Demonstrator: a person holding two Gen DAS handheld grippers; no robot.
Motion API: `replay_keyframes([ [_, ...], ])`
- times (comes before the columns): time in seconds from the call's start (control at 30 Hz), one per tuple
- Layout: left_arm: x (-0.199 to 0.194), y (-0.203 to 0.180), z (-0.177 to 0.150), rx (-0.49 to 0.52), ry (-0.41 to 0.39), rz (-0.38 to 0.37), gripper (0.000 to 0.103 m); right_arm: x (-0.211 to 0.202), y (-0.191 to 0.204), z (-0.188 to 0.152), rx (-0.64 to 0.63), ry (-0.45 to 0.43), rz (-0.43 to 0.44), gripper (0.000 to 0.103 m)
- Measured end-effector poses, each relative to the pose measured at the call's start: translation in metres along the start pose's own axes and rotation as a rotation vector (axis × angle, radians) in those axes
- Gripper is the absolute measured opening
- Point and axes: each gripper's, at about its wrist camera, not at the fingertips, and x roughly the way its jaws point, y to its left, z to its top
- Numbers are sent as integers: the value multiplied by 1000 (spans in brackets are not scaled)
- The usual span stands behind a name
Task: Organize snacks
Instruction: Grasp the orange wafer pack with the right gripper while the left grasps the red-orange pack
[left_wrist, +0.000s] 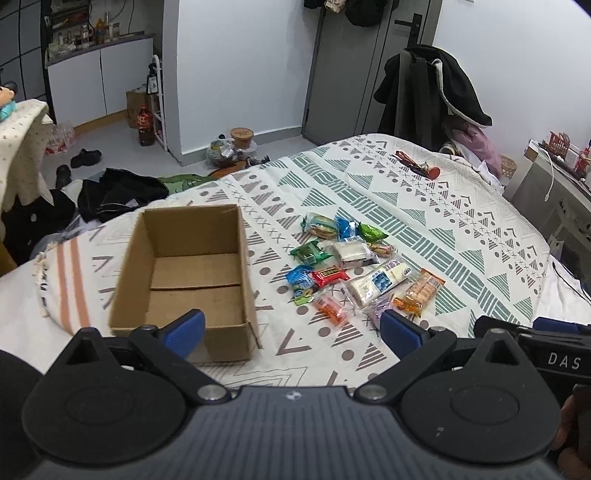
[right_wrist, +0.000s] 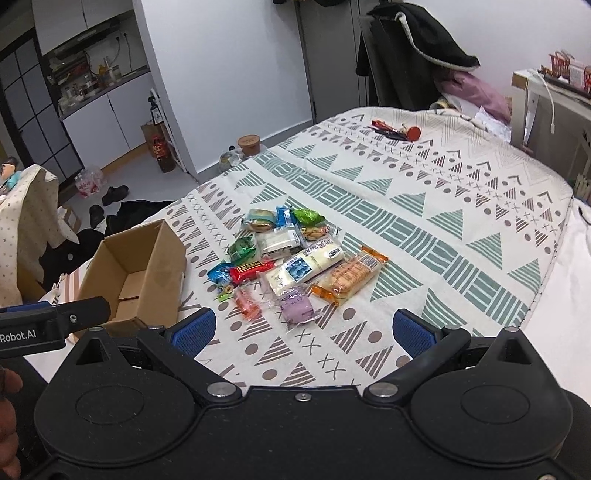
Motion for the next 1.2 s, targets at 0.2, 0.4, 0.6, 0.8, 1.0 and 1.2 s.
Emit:
replay_keyframes([
  [0.2,26,-6,4,-25,14,-11,99,23,-11,6,33,13,21,103],
  [0.4,51,-16,8,-49,28,-15,95,47,-19,14,66,16,-21,97],
  [0.6,77,-25,10,-55,63,-9,89,72,-30,17,114,39,-30,92],
  [0.8,105,-33,13,-73,95,0,85,88,-38,21,156,18,-11,88],
  [1.0,132,-41,16,-80,128,4,81,107,-46,25,181,33,-11,83],
  [1.2,160,-44,16,-99,169,12,74,131,-50,27,196,87,-13,74],
])
